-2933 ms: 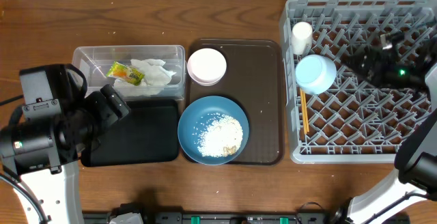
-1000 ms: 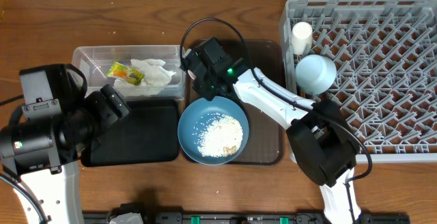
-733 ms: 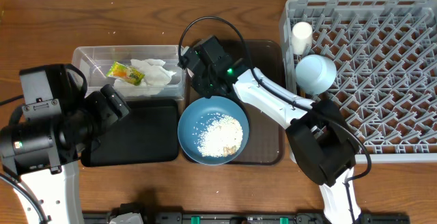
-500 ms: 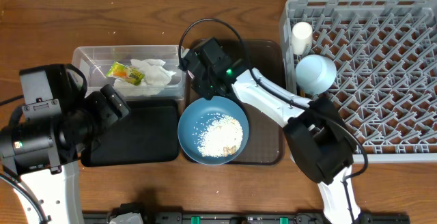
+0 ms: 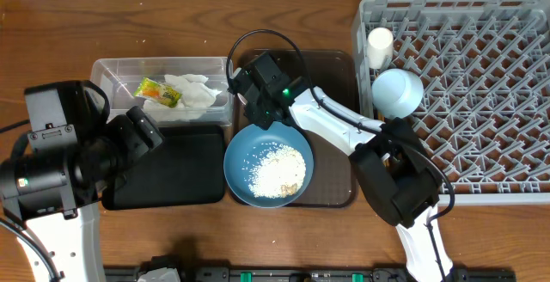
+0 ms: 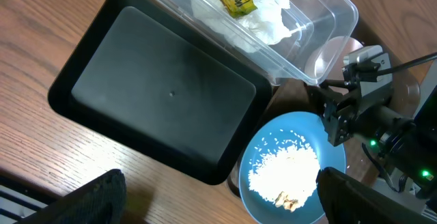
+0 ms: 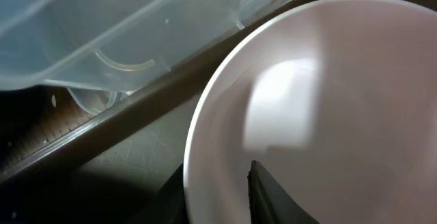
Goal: Sort waste into correct bins and load items into the dishwasher rack
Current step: 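Grasp the pink bowl's rim with the right gripper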
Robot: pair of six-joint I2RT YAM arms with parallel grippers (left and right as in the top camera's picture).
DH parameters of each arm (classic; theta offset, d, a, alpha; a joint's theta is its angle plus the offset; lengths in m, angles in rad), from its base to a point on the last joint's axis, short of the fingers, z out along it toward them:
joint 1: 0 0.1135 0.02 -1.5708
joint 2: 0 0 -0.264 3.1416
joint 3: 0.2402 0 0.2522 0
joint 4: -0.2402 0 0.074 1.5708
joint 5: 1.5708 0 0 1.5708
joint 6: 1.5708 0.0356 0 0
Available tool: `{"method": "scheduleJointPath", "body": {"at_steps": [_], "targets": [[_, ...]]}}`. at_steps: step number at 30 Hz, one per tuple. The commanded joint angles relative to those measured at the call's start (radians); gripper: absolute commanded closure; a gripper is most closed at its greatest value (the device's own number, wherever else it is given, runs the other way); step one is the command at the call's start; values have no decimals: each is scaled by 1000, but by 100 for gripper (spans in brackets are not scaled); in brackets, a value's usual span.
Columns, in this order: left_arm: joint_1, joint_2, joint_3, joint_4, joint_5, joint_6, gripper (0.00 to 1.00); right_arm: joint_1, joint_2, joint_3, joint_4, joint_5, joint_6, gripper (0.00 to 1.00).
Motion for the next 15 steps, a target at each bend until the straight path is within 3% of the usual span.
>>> {"method": "scheduleJointPath", "body": {"at_steps": [1,15], "targets": [[5,1,16,-2,-9,-2,8,-21,-26,12,-23,10,6,75],[5,1,16,-2,-9,-2,8,-59,-64,12,-114,25,13,71]]}}
